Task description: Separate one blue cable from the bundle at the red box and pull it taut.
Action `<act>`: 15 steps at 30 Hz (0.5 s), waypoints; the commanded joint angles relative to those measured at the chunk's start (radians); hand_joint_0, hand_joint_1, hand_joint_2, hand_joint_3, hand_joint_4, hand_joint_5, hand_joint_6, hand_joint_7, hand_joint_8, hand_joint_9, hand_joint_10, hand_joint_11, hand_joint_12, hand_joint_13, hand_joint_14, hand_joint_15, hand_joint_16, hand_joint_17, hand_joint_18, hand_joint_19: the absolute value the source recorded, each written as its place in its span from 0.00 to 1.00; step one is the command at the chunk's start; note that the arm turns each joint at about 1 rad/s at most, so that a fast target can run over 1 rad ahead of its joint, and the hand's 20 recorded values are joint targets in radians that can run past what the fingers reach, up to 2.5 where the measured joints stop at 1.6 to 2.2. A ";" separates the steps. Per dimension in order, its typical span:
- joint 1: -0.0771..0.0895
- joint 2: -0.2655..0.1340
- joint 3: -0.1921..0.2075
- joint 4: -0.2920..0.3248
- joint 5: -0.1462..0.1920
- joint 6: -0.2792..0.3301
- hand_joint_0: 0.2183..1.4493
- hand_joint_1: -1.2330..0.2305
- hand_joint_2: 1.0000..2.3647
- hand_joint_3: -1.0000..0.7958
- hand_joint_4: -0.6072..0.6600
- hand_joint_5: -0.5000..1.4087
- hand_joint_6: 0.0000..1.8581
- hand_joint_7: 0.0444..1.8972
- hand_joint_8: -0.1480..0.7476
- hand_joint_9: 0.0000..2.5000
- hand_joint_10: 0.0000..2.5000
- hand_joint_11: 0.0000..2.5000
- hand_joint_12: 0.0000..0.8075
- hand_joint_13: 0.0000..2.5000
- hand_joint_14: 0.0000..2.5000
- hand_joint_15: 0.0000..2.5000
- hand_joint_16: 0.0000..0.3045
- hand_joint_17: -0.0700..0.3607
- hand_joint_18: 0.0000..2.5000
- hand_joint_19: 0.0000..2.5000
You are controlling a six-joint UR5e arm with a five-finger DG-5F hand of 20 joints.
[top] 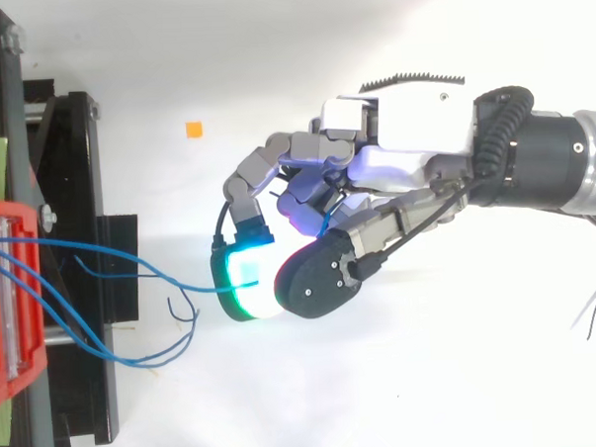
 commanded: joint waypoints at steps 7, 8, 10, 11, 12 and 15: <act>-0.001 0.000 -0.001 0.000 0.001 0.000 0.48 0.31 0.01 0.37 0.31 0.16 0.52 0.61 0.50 0.33 1.00 0.67 0.44 0.41 0.92 0.52 0.14 0.39 0.48 0.48; -0.001 0.000 -0.001 0.000 0.001 0.000 0.48 0.31 0.01 0.37 0.31 0.16 0.52 0.61 0.50 0.33 1.00 0.66 0.45 0.41 0.92 0.52 0.14 0.39 0.48 0.48; -0.001 0.000 -0.001 0.000 0.001 0.000 0.48 0.31 0.01 0.37 0.31 0.16 0.52 0.61 0.50 0.33 1.00 0.68 0.44 0.41 0.92 0.52 0.14 0.39 0.48 0.47; -0.001 0.000 -0.001 0.000 0.001 0.000 0.48 0.30 0.01 0.37 0.31 0.16 0.52 0.61 0.50 0.33 1.00 0.67 0.45 0.41 0.92 0.52 0.14 0.39 0.48 0.48; -0.001 0.000 -0.001 0.000 0.001 0.000 0.49 0.31 0.01 0.37 0.31 0.16 0.51 0.61 0.50 0.33 1.00 0.67 0.44 0.41 0.92 0.52 0.14 0.39 0.48 0.48; 0.001 0.000 -0.001 0.000 0.001 0.000 0.49 0.30 0.01 0.37 0.31 0.16 0.52 0.61 0.50 0.33 1.00 0.67 0.45 0.41 0.92 0.52 0.14 0.39 0.48 0.48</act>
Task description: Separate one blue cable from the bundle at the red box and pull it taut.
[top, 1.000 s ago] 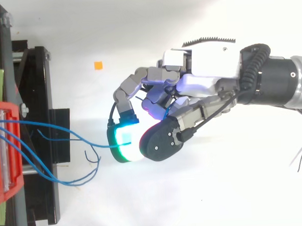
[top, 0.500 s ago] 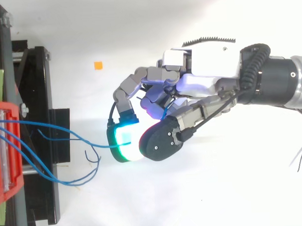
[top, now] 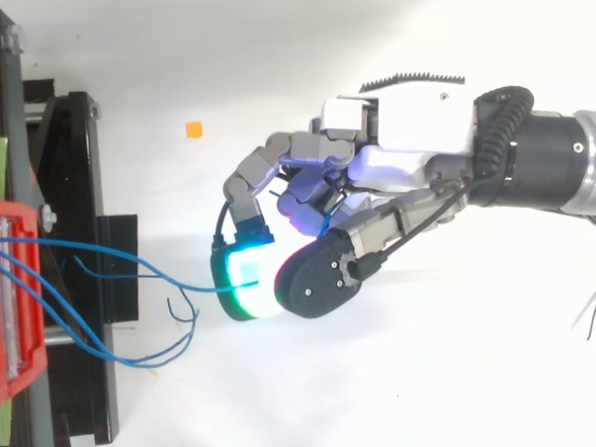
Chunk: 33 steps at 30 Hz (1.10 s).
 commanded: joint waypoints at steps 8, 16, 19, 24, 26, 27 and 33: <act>-0.001 0.000 -0.001 0.000 0.000 0.000 0.49 0.30 0.01 0.37 0.31 0.16 0.51 0.61 0.50 0.34 1.00 0.68 0.45 0.41 0.92 0.52 0.14 0.39 0.48 0.48; 0.001 0.000 0.002 0.000 0.000 0.000 0.49 0.30 0.01 0.37 0.31 0.16 0.51 0.61 0.50 0.34 1.00 0.67 0.45 0.41 0.91 0.53 0.14 0.39 0.48 0.48; -0.001 0.000 -0.001 0.000 0.000 0.000 0.49 0.30 0.01 0.37 0.31 0.16 0.51 0.61 0.50 0.34 1.00 0.67 0.45 0.41 0.91 0.52 0.14 0.39 0.48 0.48; 0.001 0.000 -0.001 0.000 0.000 0.000 0.49 0.30 0.01 0.37 0.31 0.16 0.51 0.61 0.50 0.34 1.00 0.67 0.44 0.41 0.91 0.52 0.14 0.38 0.48 0.48; -0.001 0.000 -0.001 0.000 0.000 0.000 0.49 0.30 0.01 0.37 0.31 0.16 0.51 0.61 0.50 0.34 1.00 0.67 0.45 0.41 0.91 0.52 0.14 0.39 0.48 0.48; 0.001 0.000 -0.001 0.000 0.000 0.000 0.49 0.30 0.01 0.37 0.31 0.16 0.51 0.61 0.50 0.34 1.00 0.67 0.45 0.41 0.92 0.51 0.14 0.38 0.48 0.48; -0.001 0.000 -0.001 0.000 0.000 0.000 0.49 0.30 0.01 0.37 0.31 0.16 0.51 0.61 0.50 0.34 1.00 0.67 0.45 0.41 0.91 0.53 0.14 0.38 0.48 0.48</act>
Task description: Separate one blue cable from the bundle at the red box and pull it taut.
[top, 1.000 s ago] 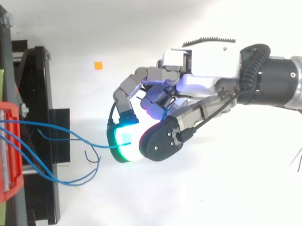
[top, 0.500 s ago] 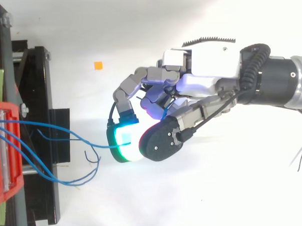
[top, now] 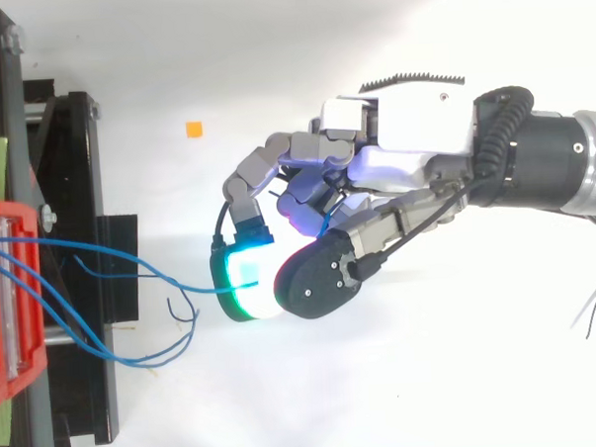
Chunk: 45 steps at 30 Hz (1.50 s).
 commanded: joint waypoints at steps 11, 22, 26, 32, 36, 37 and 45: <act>-0.001 0.000 -0.002 0.000 0.000 0.000 0.49 0.30 0.01 0.37 0.31 0.16 0.51 0.61 0.50 0.34 1.00 0.66 0.45 0.41 0.92 0.52 0.14 0.38 0.48 0.48; 0.001 0.000 -0.002 0.000 0.000 0.000 0.49 0.30 0.01 0.37 0.31 0.16 0.51 0.61 0.50 0.34 1.00 0.66 0.45 0.41 0.91 0.53 0.14 0.38 0.48 0.48; 0.001 0.000 -0.002 0.000 0.000 0.000 0.49 0.30 0.01 0.37 0.31 0.16 0.51 0.61 0.50 0.34 1.00 0.67 0.45 0.41 0.91 0.53 0.14 0.38 0.48 0.48; 0.001 0.000 -0.002 0.000 0.000 0.000 0.49 0.30 0.01 0.36 0.31 0.16 0.51 0.61 0.51 0.34 1.00 0.67 0.45 0.41 0.91 0.52 0.14 0.39 0.48 0.48; 0.001 0.000 -0.002 0.000 0.000 0.000 0.49 0.30 0.01 0.37 0.31 0.16 0.51 0.61 0.50 0.34 1.00 0.67 0.45 0.41 0.91 0.52 0.14 0.38 0.48 0.48; 0.001 0.000 0.001 0.000 0.000 0.000 0.49 0.30 0.01 0.37 0.31 0.16 0.51 0.62 0.50 0.34 1.00 0.67 0.45 0.41 0.91 0.52 0.14 0.38 0.48 0.48; 0.001 0.000 -0.002 0.000 0.000 0.000 0.49 0.30 0.01 0.37 0.31 0.16 0.51 0.61 0.50 0.34 1.00 0.67 0.45 0.41 0.91 0.52 0.14 0.38 0.48 0.48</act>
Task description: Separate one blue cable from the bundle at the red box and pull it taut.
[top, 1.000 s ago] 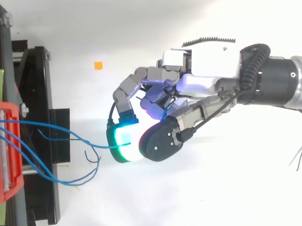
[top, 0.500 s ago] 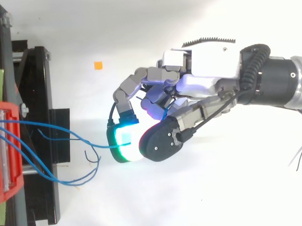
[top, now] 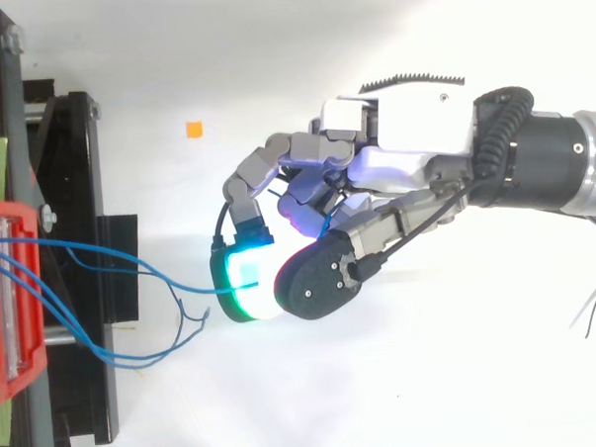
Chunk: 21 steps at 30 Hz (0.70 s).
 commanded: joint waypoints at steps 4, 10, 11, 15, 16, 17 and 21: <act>0.000 0.000 -0.002 0.000 0.000 0.000 0.49 0.30 0.01 0.37 0.31 0.16 0.51 0.61 0.50 0.34 1.00 0.67 0.45 0.41 0.91 0.52 0.14 0.38 0.48 0.48; 0.000 0.000 -0.002 0.000 0.000 0.000 0.49 0.30 0.01 0.37 0.31 0.16 0.51 0.62 0.50 0.34 1.00 0.67 0.45 0.41 0.90 0.53 0.14 0.39 0.48 0.48; 0.000 0.000 0.001 0.000 0.000 0.000 0.49 0.30 0.01 0.37 0.31 0.16 0.51 0.62 0.50 0.34 1.00 0.68 0.45 0.42 0.91 0.52 0.14 0.39 0.48 0.48; 0.000 0.000 0.001 0.000 0.000 0.000 0.49 0.30 0.01 0.37 0.31 0.16 0.51 0.62 0.50 0.34 1.00 0.68 0.45 0.42 0.91 0.52 0.14 0.39 0.48 0.48; 0.000 0.000 0.001 0.000 0.000 0.000 0.49 0.30 0.01 0.37 0.31 0.16 0.51 0.62 0.50 0.34 1.00 0.67 0.45 0.41 0.91 0.53 0.14 0.38 0.48 0.48; 0.000 0.000 -0.002 0.000 0.000 0.000 0.49 0.30 0.01 0.37 0.31 0.16 0.51 0.61 0.50 0.34 1.00 0.67 0.45 0.41 0.91 0.52 0.14 0.39 0.48 0.48; 0.000 0.000 -0.002 0.000 0.000 0.000 0.49 0.30 0.01 0.37 0.31 0.16 0.51 0.61 0.50 0.34 1.00 0.68 0.45 0.41 0.91 0.52 0.14 0.38 0.48 0.48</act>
